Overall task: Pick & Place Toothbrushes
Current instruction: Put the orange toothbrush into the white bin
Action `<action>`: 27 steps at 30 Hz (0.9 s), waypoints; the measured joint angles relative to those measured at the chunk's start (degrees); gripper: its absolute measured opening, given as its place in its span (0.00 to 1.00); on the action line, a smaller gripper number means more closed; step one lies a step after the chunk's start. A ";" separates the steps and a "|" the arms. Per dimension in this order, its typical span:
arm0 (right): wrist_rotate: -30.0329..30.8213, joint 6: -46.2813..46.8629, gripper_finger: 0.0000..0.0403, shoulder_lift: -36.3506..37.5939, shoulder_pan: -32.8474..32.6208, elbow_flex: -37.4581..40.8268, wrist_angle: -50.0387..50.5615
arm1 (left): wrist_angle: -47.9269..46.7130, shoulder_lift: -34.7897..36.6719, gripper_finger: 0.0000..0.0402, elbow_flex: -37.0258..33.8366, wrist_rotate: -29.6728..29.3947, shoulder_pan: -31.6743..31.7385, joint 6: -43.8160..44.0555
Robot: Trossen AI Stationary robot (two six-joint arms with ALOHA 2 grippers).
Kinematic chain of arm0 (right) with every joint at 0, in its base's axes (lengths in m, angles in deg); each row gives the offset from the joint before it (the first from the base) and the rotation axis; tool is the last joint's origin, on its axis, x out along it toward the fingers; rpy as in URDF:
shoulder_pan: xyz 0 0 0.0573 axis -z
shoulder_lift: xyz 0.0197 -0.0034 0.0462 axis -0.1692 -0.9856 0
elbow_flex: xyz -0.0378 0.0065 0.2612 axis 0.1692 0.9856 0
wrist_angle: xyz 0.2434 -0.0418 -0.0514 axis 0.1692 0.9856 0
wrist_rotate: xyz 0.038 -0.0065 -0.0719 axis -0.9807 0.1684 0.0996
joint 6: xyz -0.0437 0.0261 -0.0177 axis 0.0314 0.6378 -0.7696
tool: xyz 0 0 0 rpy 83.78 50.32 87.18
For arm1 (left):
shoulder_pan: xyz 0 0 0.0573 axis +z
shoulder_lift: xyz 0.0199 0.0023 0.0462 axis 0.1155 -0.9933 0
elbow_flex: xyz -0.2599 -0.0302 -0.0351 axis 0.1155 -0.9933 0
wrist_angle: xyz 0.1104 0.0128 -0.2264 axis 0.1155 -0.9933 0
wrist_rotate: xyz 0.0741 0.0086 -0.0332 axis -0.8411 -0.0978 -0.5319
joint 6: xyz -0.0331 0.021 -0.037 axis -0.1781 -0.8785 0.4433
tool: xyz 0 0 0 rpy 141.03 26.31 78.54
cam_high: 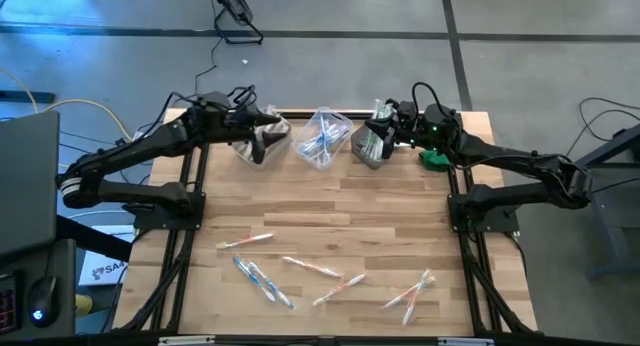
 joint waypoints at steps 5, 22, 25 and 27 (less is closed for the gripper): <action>0.00 -2.48 0.01 0.00 0.02 0.00 0.02 | 0.48 -0.13 0.58 0.00 5.65 -0.11 6.27; -7.67 -5.14 0.01 -0.02 0.02 0.00 2.68 | -15.08 -0.15 0.58 0.85 10.53 -18.29 26.51; -7.65 -5.16 0.01 -0.02 0.02 0.00 2.66 | -18.85 -0.61 0.58 1.40 7.72 -22.88 29.56; -7.53 -5.16 0.01 -0.02 0.02 0.00 2.64 | -21.14 -0.85 0.58 1.37 5.54 -25.69 31.30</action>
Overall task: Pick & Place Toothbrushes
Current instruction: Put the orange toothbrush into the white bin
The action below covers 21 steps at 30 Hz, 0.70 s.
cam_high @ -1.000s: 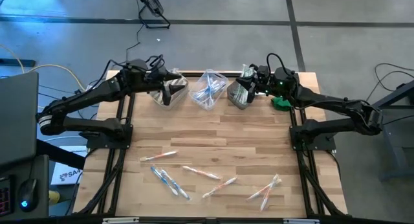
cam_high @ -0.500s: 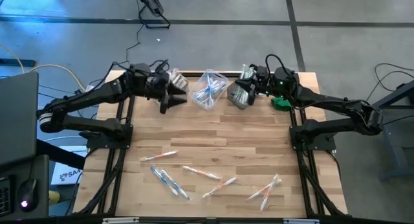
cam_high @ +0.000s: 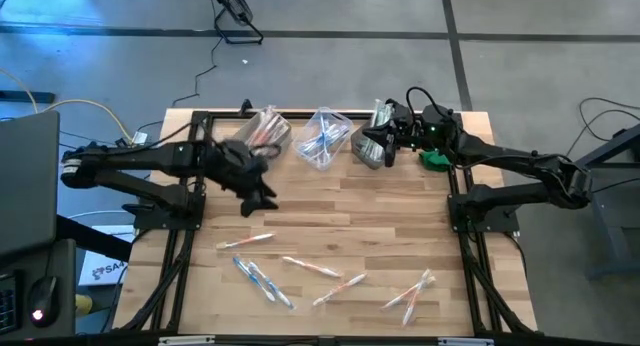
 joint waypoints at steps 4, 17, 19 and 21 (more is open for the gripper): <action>0.03 0.00 0.01 0.00 0.00 0.00 0.00 | -4.64 -1.43 0.58 0.12 -4.40 -5.01 2.48; 0.03 -0.02 0.01 0.00 0.00 0.00 1.36 | -17.72 -16.09 0.58 0.01 -15.09 -15.45 2.28; 0.03 -0.02 0.01 0.00 0.00 0.00 2.15 | -20.07 -18.37 0.58 -0.04 -14.96 -16.48 2.24; 0.03 -0.03 0.01 0.00 0.00 0.00 3.16 | -20.44 -20.49 0.58 -0.02 -14.94 -17.49 2.41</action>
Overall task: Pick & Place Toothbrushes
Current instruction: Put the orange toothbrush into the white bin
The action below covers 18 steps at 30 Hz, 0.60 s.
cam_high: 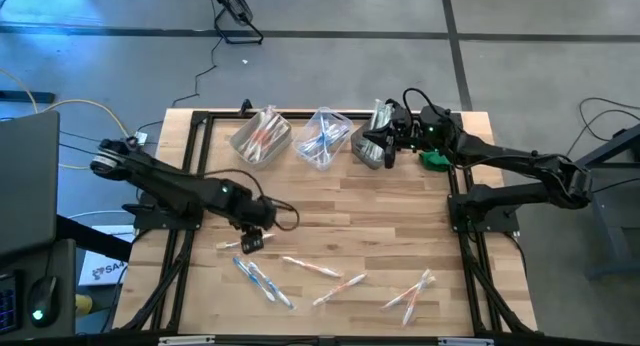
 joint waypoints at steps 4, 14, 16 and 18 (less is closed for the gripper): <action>0.00 -1.16 0.01 0.00 0.00 0.00 1.47 | -0.68 -3.17 0.58 -0.02 -0.04 -2.09 0.02; 0.00 -1.89 0.01 0.00 0.00 0.00 1.68 | 0.13 -8.32 0.58 -0.09 -2.79 -4.95 -0.26; -0.02 -1.89 0.01 0.00 -0.02 0.00 2.02 | 0.57 -8.98 0.58 -0.09 -2.99 -4.83 -0.45; 0.00 -1.89 0.01 0.00 0.00 0.00 2.13 | 1.10 -9.37 0.58 -0.09 -3.06 -4.77 -1.44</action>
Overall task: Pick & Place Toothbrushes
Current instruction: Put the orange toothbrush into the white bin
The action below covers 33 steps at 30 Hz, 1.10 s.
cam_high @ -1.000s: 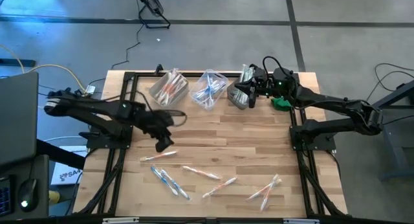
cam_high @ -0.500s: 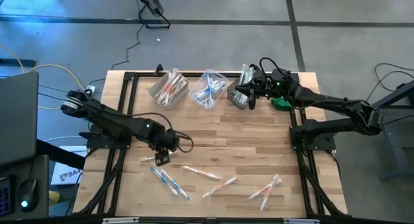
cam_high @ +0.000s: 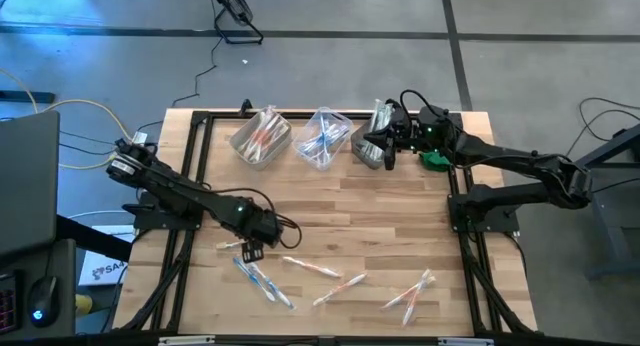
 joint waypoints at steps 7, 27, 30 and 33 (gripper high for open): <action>-0.02 0.00 0.01 0.00 0.00 0.00 0.18 | 3.93 -0.33 0.58 -1.03 0.01 -0.02 -2.04; 0.00 0.12 0.01 0.00 0.00 0.00 0.18 | 13.94 -0.07 0.58 -12.35 4.55 -0.02 1.41; 0.00 0.07 0.01 0.00 0.00 0.00 0.18 | 14.04 -0.09 0.58 -12.39 4.45 -0.02 1.05; 0.00 0.04 0.01 0.00 0.00 0.00 0.20 | 14.13 -0.13 0.58 -12.43 4.37 -0.02 1.02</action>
